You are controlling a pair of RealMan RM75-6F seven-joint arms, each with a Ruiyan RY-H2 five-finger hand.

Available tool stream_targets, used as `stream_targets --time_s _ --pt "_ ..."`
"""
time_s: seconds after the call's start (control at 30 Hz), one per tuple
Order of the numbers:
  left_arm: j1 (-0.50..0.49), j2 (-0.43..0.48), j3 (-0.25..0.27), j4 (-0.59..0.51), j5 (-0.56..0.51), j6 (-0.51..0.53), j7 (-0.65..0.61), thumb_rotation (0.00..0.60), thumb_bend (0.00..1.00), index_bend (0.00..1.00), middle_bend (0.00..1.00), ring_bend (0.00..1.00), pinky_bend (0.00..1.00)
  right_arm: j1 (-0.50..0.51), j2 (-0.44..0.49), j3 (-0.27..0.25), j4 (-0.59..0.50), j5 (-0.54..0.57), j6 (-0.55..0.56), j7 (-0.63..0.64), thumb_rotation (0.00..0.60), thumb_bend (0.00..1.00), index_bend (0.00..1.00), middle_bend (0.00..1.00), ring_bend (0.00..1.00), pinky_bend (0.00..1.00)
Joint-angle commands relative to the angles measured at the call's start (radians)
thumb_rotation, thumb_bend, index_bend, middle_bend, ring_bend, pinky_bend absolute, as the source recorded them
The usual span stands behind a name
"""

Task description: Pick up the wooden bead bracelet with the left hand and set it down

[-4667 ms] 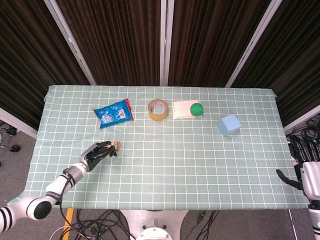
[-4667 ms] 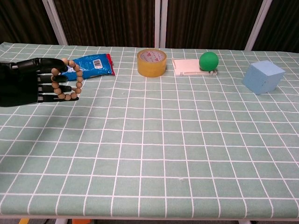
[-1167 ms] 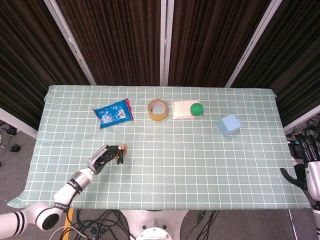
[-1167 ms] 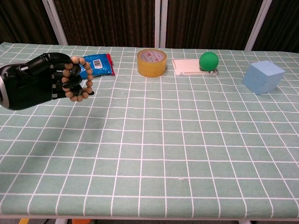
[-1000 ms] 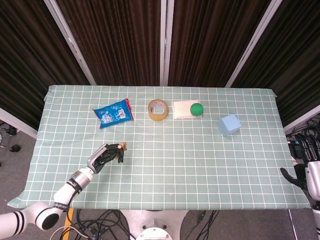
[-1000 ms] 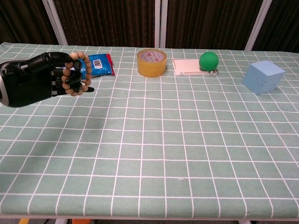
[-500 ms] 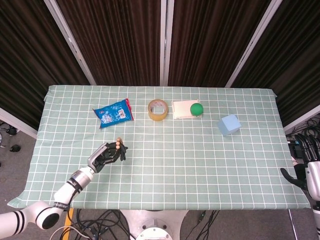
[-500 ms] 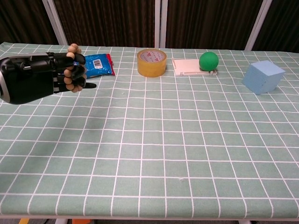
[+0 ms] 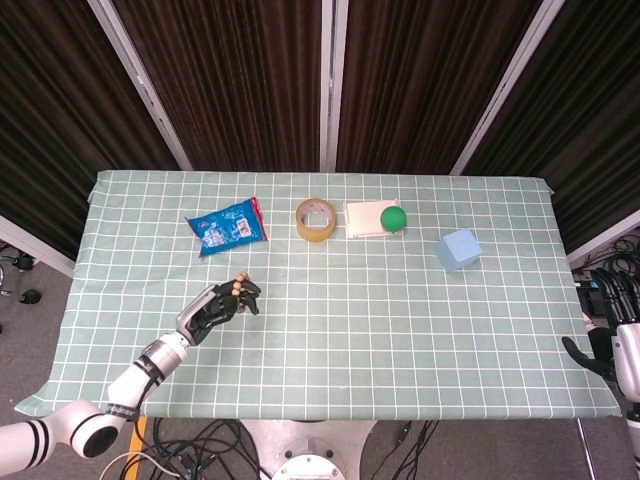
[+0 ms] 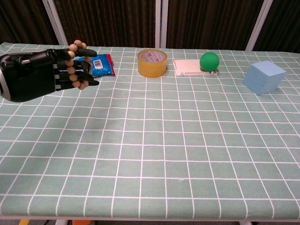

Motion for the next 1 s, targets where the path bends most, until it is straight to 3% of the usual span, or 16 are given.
stream_targets --time_s 0.03,0.13,0.33,0.53,0.73,0.87,0.9,0.93,0.97,1.0 --pt "0.002 -0.004 0.005 0.018 0.032 0.032 -0.049 0.074 0.97 0.34 0.51 0.39 0.15 0.000 0.000 0.000 0.000 0.000 0.000 -0.001 0.600 0.10 0.00 0.09 0.00 0.00" --pt "0.000 -0.004 0.010 0.033 0.053 0.053 -0.077 0.003 0.88 0.34 0.51 0.39 0.14 -0.001 0.000 0.001 0.001 0.000 0.001 0.000 0.600 0.10 0.00 0.09 0.00 0.00" --pt "-0.010 -0.003 0.025 0.056 0.078 0.076 -0.085 0.000 0.70 0.34 0.52 0.39 0.14 -0.001 -0.001 0.000 0.002 0.001 0.001 0.003 0.600 0.10 0.00 0.09 0.00 0.00" --pt "-0.024 -0.014 0.045 0.098 0.104 0.093 0.037 0.000 0.54 0.34 0.52 0.39 0.14 -0.001 -0.002 0.000 0.004 0.001 -0.001 0.007 0.600 0.10 0.00 0.09 0.00 0.00" --pt "-0.051 -0.019 0.069 0.129 0.113 0.067 0.162 0.000 0.21 0.33 0.49 0.32 0.14 0.000 -0.005 0.000 0.009 0.005 -0.004 0.014 0.600 0.10 0.00 0.09 0.00 0.00" --pt "-0.085 0.000 0.091 0.128 0.128 0.022 0.099 0.000 0.16 0.32 0.47 0.31 0.14 0.001 -0.007 0.001 0.016 0.008 -0.006 0.022 0.600 0.10 0.00 0.09 0.00 0.00" --pt "-0.095 0.006 0.097 0.130 0.133 0.013 0.067 0.028 0.16 0.31 0.46 0.31 0.13 0.001 -0.007 0.001 0.017 0.009 -0.007 0.024 0.600 0.10 0.00 0.09 0.00 0.00" --pt "-0.102 0.011 0.102 0.132 0.140 0.007 0.047 0.173 0.16 0.29 0.45 0.30 0.13 0.001 -0.007 0.001 0.018 0.009 -0.007 0.025 0.600 0.10 0.00 0.09 0.00 0.00" --pt "-0.112 0.016 0.109 0.140 0.153 0.006 0.032 0.255 0.16 0.28 0.44 0.30 0.13 0.000 -0.007 0.001 0.020 0.009 -0.006 0.026 0.600 0.10 0.00 0.09 0.00 0.00" --pt "-0.116 0.017 0.114 0.145 0.162 0.009 0.020 0.463 0.16 0.25 0.41 0.28 0.13 0.000 -0.007 0.001 0.020 0.010 -0.006 0.027 0.600 0.10 0.00 0.09 0.00 0.00"
